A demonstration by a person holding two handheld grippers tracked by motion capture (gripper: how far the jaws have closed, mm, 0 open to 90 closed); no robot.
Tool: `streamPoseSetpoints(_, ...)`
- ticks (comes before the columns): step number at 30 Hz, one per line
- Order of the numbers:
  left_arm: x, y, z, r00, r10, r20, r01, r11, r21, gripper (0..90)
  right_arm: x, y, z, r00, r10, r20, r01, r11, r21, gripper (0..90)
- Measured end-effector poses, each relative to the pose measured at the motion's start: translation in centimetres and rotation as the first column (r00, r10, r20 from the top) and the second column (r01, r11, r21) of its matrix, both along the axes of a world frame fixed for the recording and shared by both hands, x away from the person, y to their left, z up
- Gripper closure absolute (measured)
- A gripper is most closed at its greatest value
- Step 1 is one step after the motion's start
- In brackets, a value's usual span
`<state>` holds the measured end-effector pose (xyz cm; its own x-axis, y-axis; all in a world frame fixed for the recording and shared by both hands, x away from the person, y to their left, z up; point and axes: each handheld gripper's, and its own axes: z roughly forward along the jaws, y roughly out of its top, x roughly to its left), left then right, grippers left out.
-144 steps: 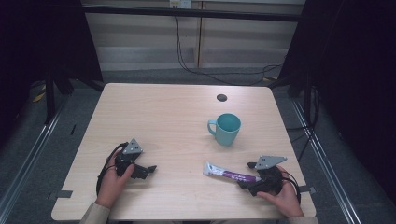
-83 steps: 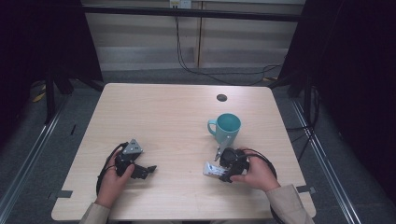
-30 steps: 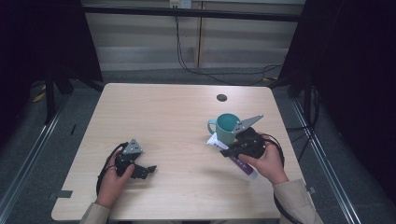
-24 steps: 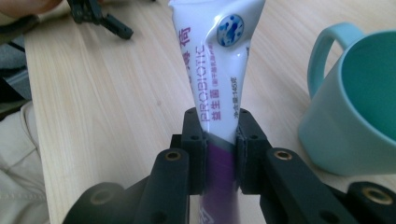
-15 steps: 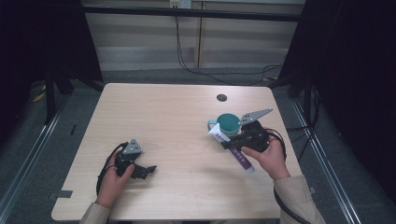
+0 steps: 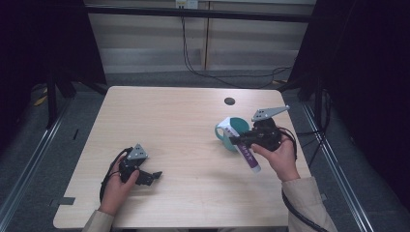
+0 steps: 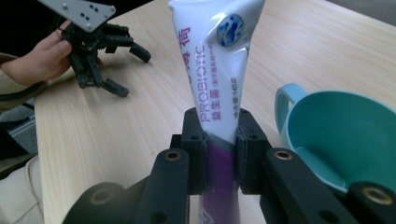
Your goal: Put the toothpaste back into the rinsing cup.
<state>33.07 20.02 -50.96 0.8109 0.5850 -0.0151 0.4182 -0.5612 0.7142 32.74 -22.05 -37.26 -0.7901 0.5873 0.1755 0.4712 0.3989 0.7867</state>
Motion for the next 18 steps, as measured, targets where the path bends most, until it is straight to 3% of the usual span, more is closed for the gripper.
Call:
streamPoseSetpoints(10,0.0,0.0,0.0,1.0000,0.000,0.000,0.000,1.0000,0.001,8.1,0.5,-0.3,0.7,0.9991,-0.030,0.030,0.028,0.998,0.051,76.8)
streamPoseSetpoints(18,0.0,0.0,0.0,1.0000,-0.001,0.001,0.001,1.0000,0.000,8.1,0.9,-0.2,1.3,0.9972,-0.051,0.054,0.048,0.997,0.059,76.8)
